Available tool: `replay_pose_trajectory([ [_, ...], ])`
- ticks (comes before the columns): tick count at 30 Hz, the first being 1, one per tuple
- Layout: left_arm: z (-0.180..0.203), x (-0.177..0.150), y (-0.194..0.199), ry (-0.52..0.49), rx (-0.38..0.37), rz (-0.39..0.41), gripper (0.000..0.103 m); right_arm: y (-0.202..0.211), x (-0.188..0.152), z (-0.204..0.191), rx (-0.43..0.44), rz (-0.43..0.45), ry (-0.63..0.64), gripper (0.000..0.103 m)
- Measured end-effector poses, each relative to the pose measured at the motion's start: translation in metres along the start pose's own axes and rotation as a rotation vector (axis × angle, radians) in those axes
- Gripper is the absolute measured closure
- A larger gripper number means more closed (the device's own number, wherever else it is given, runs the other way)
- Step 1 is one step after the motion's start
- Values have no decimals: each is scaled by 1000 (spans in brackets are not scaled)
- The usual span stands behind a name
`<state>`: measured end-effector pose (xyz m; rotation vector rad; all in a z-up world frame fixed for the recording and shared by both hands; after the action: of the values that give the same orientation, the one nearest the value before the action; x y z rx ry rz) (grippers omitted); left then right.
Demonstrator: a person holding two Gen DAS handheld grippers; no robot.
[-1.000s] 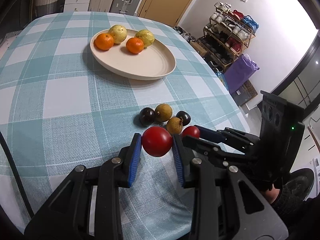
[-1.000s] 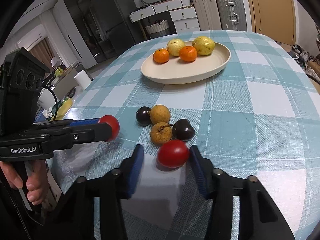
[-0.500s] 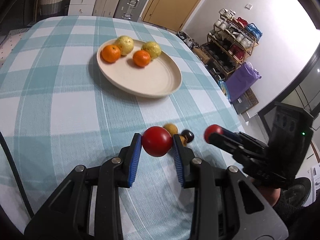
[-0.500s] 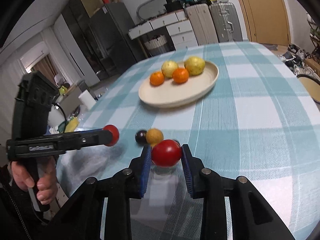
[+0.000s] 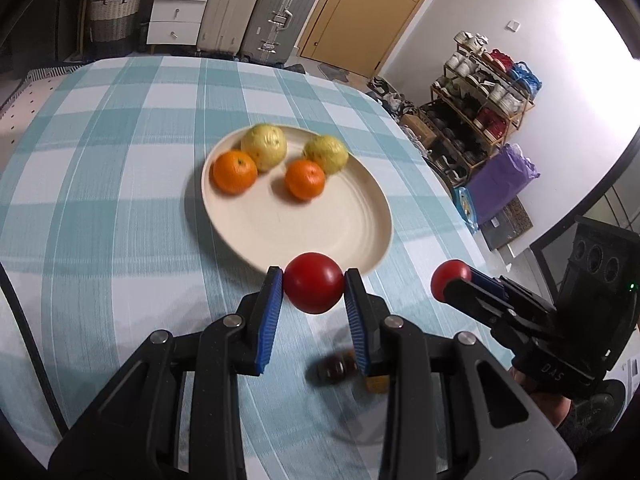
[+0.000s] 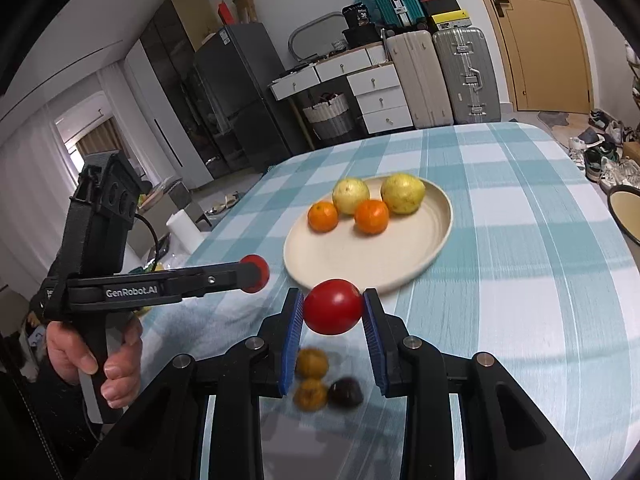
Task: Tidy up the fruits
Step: 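Carry both red tomatoes up and over the cream plate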
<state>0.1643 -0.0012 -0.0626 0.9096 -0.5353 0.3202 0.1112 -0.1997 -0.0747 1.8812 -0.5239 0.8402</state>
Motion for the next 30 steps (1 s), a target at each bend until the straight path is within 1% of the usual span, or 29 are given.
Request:
replay_pose_trajectory([
  [4, -7, 20, -15, 15, 5, -7, 75, -12, 17, 6, 2, 2, -3, 72],
  [8, -14, 40, -30, 16, 30, -5, 75, -28, 32, 12, 3, -8, -7, 72],
  [15, -26, 69, -56, 26, 38, -22, 75, -59, 59, 26, 2, -30, -27, 72],
  [17, -28, 75, -63, 22, 42, -28, 75, -67, 64, 29, 2, -35, -35, 72],
  [21, -26, 83, -72, -15, 89, -30, 75, -84, 73, 37, 0, -52, -51, 72],
  [28, -32, 90, -86, -4, 89, -51, 75, -105, 81, 48, -7, -76, -68, 72],
  [30, -31, 90, -89, -6, 91, -54, 75, -108, 83, 49, -38, -69, -51, 72],
])
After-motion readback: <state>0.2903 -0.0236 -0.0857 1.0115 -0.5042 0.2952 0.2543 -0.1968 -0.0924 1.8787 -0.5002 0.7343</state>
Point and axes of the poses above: each gripper's, at about its wrist camera, not at the fingertips, and y roughly against the way its jaws point, z to its right, x to its top, the point moved 1 cm from there along -y, roughly the way its jaws point, and after that the axes turned 8 degrees about -x, right-handed, at the moved point
